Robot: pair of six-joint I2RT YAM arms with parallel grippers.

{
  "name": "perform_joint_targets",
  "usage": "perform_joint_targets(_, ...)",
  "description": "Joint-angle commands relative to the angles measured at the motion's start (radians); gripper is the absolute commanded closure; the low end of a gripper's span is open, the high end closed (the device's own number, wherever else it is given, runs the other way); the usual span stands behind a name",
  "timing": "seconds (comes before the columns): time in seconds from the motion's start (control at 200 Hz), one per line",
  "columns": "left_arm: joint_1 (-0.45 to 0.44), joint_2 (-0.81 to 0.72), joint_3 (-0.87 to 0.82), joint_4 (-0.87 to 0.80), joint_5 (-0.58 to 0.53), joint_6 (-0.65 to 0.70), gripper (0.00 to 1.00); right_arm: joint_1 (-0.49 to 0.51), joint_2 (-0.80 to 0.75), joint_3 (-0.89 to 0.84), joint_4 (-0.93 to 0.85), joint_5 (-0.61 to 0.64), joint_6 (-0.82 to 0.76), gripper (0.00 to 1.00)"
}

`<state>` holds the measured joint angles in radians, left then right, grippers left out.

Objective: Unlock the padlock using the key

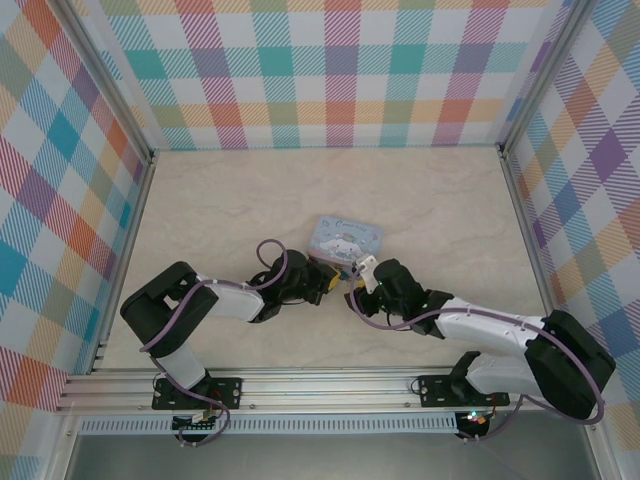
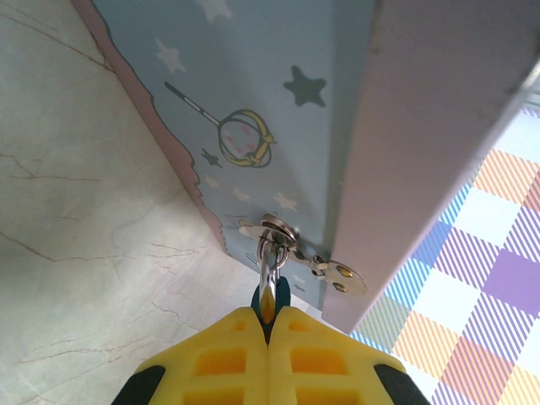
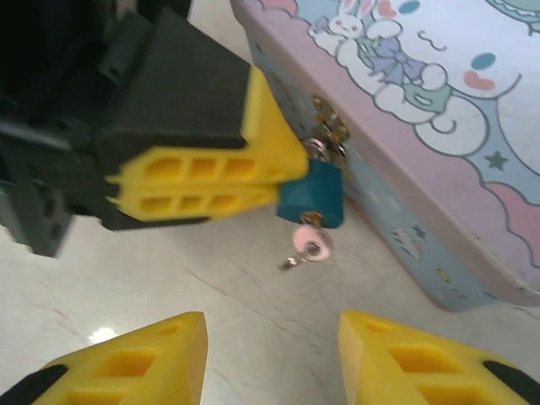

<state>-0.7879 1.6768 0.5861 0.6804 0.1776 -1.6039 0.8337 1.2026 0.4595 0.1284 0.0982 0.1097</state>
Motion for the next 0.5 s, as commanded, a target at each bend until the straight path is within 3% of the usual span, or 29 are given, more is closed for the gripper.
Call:
perform_joint_targets(0.0, -0.008, -0.015, 0.021, -0.003, -0.012, 0.017, 1.0, 0.021, 0.046, 0.009, 0.063, 0.089, -0.114, 0.55)
perform_joint_targets(0.375, -0.006, -0.021, 0.026, -0.023, -0.013, 0.025, 1.0, 0.042, 0.165, 0.083, 0.107, 0.116, -0.195, 0.57)
perform_joint_targets(0.495, -0.006, -0.022, 0.024, -0.025, -0.017, 0.025, 1.0, 0.041, 0.185, 0.101, 0.112, 0.113, -0.2, 0.63)
